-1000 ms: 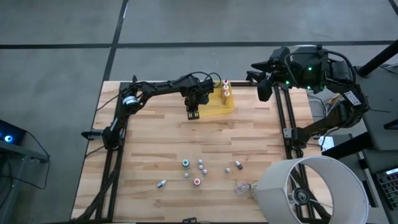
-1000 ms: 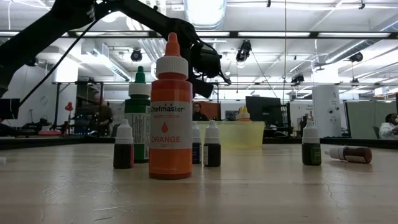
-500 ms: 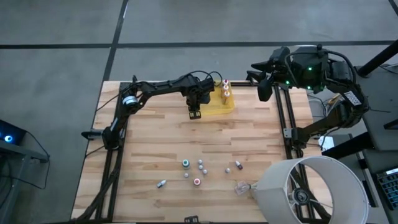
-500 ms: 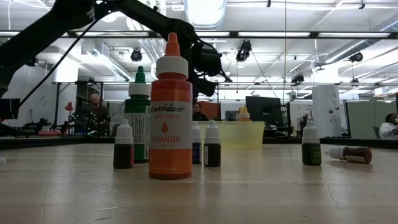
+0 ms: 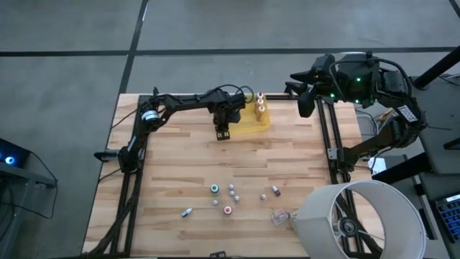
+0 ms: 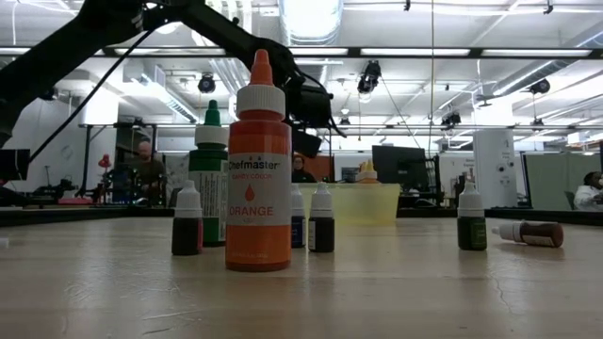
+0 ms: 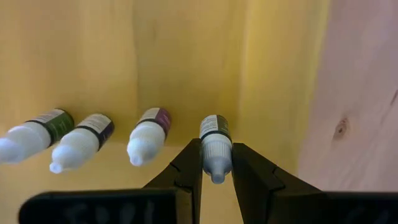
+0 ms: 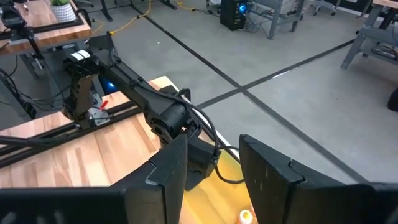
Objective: Pick & Place food coloring
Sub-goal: Put the left small green food coloring bottle into the yellow bin
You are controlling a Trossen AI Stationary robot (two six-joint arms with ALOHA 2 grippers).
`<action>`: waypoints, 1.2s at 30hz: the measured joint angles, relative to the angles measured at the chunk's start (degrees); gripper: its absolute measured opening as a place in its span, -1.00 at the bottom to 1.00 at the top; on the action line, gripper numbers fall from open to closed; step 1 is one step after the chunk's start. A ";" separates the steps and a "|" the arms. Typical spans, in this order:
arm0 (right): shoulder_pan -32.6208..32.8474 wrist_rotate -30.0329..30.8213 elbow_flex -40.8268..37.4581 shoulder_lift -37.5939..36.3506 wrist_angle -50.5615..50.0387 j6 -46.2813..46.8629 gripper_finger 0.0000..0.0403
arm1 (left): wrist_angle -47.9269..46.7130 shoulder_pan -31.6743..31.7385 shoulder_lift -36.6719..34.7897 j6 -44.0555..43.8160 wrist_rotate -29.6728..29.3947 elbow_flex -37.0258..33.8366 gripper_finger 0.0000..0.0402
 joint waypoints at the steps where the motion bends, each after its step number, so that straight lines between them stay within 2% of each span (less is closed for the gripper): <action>1: 0.00 -0.01 0.01 0.00 0.00 -0.15 -0.31 | -0.15 -0.02 0.00 -0.21 0.02 -0.14 -0.75; 36: -0.04 -0.07 0.01 0.00 0.00 -0.32 -0.29 | 0.26 -0.02 0.00 0.19 0.46 -0.12 -0.75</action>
